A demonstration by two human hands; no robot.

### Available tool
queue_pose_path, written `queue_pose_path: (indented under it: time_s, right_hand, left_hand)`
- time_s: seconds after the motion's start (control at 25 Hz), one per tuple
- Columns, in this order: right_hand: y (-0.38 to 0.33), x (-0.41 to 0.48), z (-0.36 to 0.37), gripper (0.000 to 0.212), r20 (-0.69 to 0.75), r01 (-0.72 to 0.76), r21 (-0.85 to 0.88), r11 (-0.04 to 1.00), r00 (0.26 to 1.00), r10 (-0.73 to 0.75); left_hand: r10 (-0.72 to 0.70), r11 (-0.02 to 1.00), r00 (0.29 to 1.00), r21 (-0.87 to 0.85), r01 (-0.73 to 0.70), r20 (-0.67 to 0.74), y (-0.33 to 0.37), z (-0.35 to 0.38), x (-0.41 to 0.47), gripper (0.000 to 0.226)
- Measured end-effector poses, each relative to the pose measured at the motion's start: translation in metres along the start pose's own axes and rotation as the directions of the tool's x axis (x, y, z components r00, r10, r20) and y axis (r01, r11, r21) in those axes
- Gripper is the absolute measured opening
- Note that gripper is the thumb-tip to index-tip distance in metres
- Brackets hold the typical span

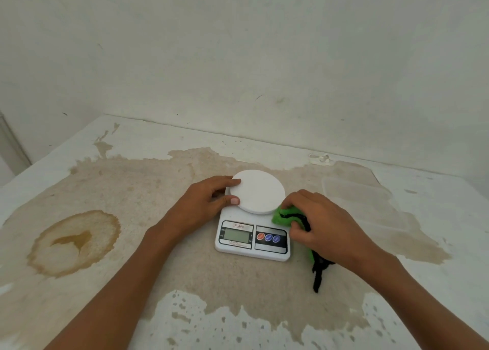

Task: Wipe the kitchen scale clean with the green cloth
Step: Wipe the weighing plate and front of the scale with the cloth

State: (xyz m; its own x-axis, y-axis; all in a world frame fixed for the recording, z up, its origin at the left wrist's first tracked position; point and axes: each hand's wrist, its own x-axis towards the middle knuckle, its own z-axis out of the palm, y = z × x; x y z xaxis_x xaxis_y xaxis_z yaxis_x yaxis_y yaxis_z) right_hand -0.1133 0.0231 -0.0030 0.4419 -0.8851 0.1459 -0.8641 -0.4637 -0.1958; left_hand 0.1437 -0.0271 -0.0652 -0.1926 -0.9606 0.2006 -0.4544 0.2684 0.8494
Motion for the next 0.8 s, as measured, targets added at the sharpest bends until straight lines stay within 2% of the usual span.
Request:
queue_pose_path:
  time_s: [0.12, 0.32, 0.48, 0.64, 0.8]
  right_hand:
    - [-0.010, -0.001, 0.005, 0.027, -0.030, -0.055, -0.028, 0.998, 0.998, 0.054]
    - [-0.033, 0.000, 0.014, 0.025, -0.049, 0.004, -0.030, 1.000, 0.999, -0.005]
    - [-0.018, -0.001, 0.013, 0.025, -0.141, -0.182, -0.024, 0.983, 0.974, 0.177]
    - [-0.032, 0.002, 0.024, 0.024, -0.109, -0.048, -0.014, 0.999, 0.993, 0.046]
    - [-0.007, -0.007, 0.017, 0.026, -0.151, -0.167, 0.096, 0.981, 0.972, 0.180]
  left_hand:
    - [0.006, 1.000, 0.998, 0.012, -0.005, -0.057, 0.003, 0.005, 0.000, 0.045]
    - [0.021, 0.999, 0.994, 0.041, -0.017, -0.106, 0.003, 0.012, -0.003, 0.046]
    - [0.040, 0.995, 0.988, 0.092, -0.027, -0.147, 0.004, 0.017, -0.003, 0.047]
    - [0.053, 0.994, 0.987, 0.098, -0.038, -0.153, 0.002, 0.019, -0.003, 0.047]
    - [0.044, 0.996, 0.989, 0.088, -0.032, -0.138, 0.001, 0.017, -0.005, 0.048]
